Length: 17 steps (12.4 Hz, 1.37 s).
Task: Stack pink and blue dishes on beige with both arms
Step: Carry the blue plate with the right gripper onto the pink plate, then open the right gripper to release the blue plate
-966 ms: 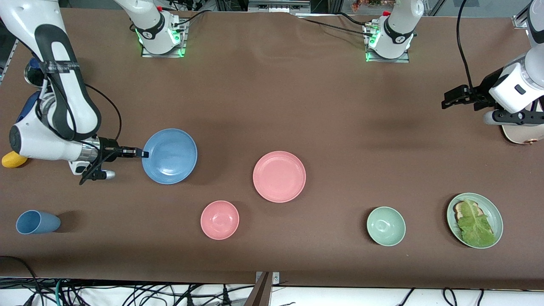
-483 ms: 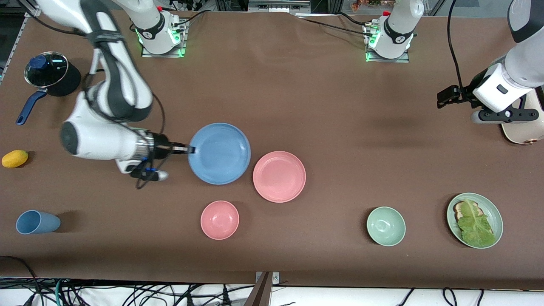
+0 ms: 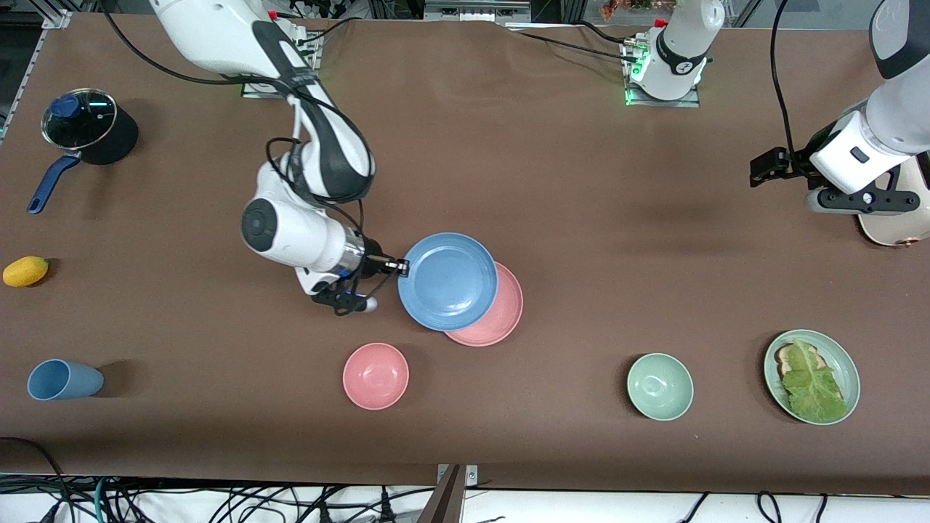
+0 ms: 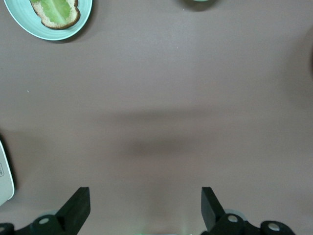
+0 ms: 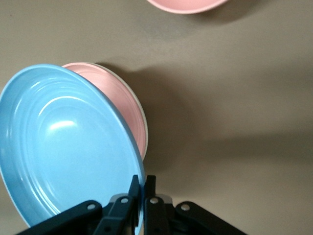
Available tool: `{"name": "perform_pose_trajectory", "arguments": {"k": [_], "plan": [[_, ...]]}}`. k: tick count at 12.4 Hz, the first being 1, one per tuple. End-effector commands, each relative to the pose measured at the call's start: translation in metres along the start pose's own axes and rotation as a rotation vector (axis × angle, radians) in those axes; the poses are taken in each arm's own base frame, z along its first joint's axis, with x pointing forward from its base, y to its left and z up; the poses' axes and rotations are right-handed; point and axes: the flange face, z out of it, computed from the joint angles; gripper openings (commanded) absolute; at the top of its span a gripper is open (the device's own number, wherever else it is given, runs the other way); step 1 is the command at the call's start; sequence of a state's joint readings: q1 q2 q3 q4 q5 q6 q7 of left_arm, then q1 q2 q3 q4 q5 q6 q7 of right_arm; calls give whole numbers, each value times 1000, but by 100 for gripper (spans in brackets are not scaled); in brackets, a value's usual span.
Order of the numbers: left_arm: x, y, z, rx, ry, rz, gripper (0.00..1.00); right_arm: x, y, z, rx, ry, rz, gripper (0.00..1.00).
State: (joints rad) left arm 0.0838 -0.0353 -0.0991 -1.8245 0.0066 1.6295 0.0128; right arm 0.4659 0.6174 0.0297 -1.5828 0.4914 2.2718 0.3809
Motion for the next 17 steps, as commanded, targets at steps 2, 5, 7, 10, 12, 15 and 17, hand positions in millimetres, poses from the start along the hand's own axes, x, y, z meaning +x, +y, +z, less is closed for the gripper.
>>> {"name": "perform_pose_trajectory", "arguments": {"k": [2,5,7,10,12,15,17], "plan": [[4,-7,-2,22,53,20,100,14,-28,23,-43,64,-68,0],[11,-20,2,16,74,48,100,5,-40,52,-65,125,-134,0],[10,-27,2,-27,78,98,100,5,-40,59,-78,143,-150,0],[11,-27,0,-24,82,86,100,4,-36,69,-112,142,-176,0],[14,-28,-1,-24,85,86,100,3,-35,71,-140,147,-202,0],[22,-27,-19,-11,123,95,100,-4,-42,74,-150,152,-221,100],[24,-26,-22,-11,129,98,100,-2,-42,66,-152,157,-226,100]]}}
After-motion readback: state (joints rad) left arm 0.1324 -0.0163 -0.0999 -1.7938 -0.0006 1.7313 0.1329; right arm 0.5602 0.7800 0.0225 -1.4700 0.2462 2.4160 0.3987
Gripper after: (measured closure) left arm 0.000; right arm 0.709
